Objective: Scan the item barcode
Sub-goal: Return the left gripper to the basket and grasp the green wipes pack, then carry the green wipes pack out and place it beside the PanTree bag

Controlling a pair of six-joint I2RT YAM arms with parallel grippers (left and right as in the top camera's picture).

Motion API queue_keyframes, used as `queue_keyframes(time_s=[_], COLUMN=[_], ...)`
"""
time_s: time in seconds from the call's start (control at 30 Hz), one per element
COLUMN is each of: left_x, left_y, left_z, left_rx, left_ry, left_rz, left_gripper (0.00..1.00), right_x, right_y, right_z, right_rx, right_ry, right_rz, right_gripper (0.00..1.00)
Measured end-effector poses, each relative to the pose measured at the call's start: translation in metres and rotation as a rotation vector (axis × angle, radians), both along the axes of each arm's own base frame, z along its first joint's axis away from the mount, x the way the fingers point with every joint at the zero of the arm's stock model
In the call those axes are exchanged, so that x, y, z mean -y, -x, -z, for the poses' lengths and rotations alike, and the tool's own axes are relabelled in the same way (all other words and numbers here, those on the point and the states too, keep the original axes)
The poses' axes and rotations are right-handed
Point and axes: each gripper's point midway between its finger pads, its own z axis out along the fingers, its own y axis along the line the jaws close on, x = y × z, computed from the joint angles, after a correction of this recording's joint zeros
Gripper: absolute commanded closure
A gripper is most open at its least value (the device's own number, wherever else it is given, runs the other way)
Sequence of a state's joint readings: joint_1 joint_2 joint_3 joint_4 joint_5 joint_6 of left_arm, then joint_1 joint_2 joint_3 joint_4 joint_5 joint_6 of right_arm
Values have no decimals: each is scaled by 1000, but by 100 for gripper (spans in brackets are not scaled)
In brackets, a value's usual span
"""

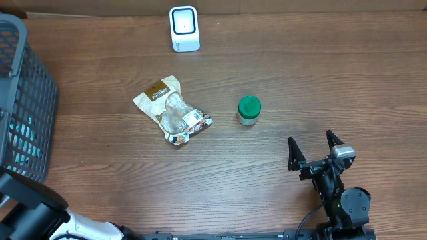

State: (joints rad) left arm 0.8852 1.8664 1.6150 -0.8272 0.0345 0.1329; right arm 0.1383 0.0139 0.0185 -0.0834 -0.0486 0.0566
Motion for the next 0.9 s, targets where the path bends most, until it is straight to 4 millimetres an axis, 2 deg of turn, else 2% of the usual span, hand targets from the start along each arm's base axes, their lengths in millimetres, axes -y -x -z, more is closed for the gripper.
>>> queue_keyframes(time_s=[0.43, 0.63, 0.9], left_x=[1, 3, 11], left_y=[-6, -10, -15], left_z=[89, 95, 103], left_rx=[-103, -101, -97], left_ry=[111, 123, 156], left_rz=[87, 99, 120], left_gripper=[13, 19, 46], right_x=[0, 0, 0], right_y=[0, 0, 0], right_z=[0, 0, 0], right_rx=[0, 0, 0], right_ry=[0, 0, 0], right_rz=[0, 0, 0], right_gripper=[0, 0, 0])
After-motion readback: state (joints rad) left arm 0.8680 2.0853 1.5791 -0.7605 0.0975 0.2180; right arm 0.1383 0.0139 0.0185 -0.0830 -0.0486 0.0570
